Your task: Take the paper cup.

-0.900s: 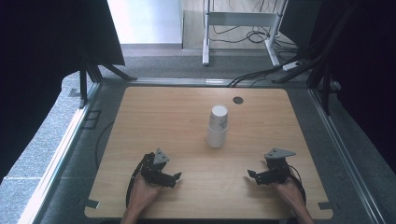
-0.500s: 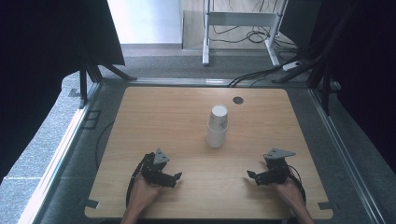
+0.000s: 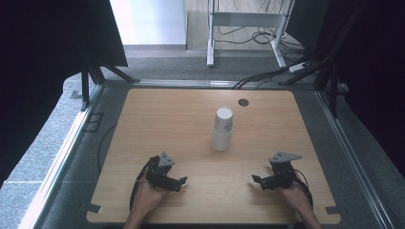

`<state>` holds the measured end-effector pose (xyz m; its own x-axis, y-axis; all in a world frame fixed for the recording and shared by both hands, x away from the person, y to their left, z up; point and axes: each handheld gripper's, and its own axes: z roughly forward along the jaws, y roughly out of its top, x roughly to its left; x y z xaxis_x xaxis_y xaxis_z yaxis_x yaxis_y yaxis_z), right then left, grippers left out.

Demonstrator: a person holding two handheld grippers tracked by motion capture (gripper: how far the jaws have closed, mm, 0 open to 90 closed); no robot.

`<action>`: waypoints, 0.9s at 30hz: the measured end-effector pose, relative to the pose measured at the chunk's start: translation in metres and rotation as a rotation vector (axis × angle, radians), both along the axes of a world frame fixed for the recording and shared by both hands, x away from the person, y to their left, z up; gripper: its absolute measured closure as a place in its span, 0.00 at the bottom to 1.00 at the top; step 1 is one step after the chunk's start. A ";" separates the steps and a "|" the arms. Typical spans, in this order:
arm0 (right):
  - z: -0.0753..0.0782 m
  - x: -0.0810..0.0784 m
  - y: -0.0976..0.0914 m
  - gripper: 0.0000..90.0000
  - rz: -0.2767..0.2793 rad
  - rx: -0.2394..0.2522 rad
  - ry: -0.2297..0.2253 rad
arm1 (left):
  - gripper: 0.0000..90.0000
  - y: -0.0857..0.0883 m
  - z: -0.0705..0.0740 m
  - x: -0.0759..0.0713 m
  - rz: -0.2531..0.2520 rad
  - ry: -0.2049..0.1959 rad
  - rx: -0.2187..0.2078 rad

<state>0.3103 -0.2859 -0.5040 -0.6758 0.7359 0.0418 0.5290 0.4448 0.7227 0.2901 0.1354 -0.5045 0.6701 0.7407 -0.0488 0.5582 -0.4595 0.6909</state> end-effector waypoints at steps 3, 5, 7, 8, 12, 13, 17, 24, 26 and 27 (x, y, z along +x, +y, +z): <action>0.001 0.000 0.000 0.00 0.002 0.008 0.000 | 0.00 0.000 0.002 0.001 -0.001 -0.001 -0.008; 0.003 0.000 0.000 0.00 0.005 0.011 -0.005 | 0.00 0.000 0.003 0.002 0.000 -0.002 -0.008; 0.005 0.001 0.000 0.00 0.006 0.009 -0.005 | 0.00 0.000 0.004 0.002 0.001 0.001 -0.009; 0.005 0.001 0.000 0.00 0.008 0.008 -0.008 | 0.00 0.000 0.005 0.003 0.001 0.006 -0.008; 0.007 0.003 -0.001 0.00 0.010 0.006 -0.008 | 0.00 0.000 0.007 0.005 -0.003 0.008 -0.024; 0.009 0.004 -0.001 0.00 0.012 0.006 -0.009 | 0.00 -0.001 0.008 0.007 -0.008 0.010 -0.033; 0.012 0.005 -0.001 0.00 0.027 0.009 -0.005 | 0.00 -0.001 0.011 0.011 -0.019 0.012 -0.049; 0.017 0.008 -0.002 0.00 0.036 0.029 0.000 | 0.00 -0.003 0.015 0.014 -0.034 0.004 -0.042; 0.018 0.008 -0.002 0.00 0.036 0.033 0.002 | 0.00 -0.004 0.016 0.015 -0.035 0.000 -0.040; 0.018 0.009 -0.002 0.00 0.036 0.037 0.002 | 0.00 -0.004 0.017 0.015 -0.036 -0.001 -0.041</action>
<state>0.3193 -0.2879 -0.4856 -0.7018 0.7089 0.0703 0.5147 0.4364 0.7380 0.3052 0.1318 -0.4878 0.6961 0.7138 -0.0778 0.5413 -0.4505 0.7099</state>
